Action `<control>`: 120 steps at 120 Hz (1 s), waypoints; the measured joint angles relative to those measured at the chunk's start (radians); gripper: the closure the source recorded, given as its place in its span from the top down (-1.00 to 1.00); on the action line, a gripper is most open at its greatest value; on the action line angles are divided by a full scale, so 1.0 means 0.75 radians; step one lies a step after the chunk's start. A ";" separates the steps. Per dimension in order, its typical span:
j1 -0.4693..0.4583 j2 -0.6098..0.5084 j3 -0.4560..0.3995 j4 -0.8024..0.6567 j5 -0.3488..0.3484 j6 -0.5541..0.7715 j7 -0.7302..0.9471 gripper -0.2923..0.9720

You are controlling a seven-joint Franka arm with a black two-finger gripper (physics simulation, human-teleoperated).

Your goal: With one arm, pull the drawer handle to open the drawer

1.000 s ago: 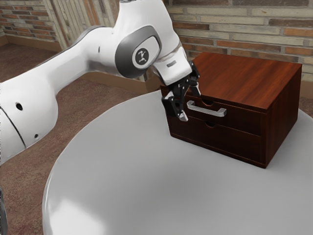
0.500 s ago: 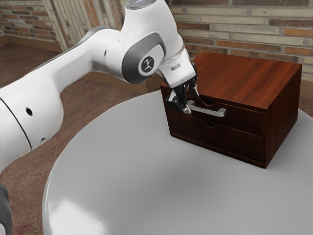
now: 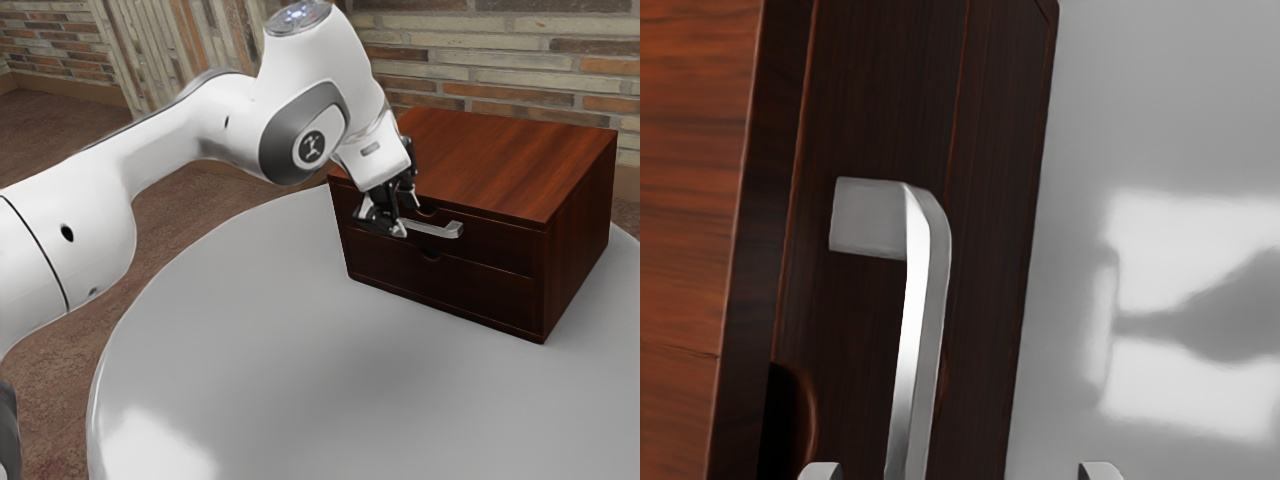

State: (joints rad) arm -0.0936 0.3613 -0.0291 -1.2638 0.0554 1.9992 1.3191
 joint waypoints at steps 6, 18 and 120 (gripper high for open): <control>0.000 0.000 0.000 -0.004 0.001 0.009 0.004 -0.14; 0.000 0.004 0.000 -0.011 0.001 0.028 0.011 -0.16; 0.000 0.001 0.000 -0.091 0.003 0.105 0.040 -0.30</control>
State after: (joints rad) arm -0.0935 0.3621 -0.0289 -1.3321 0.0580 2.0780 1.3489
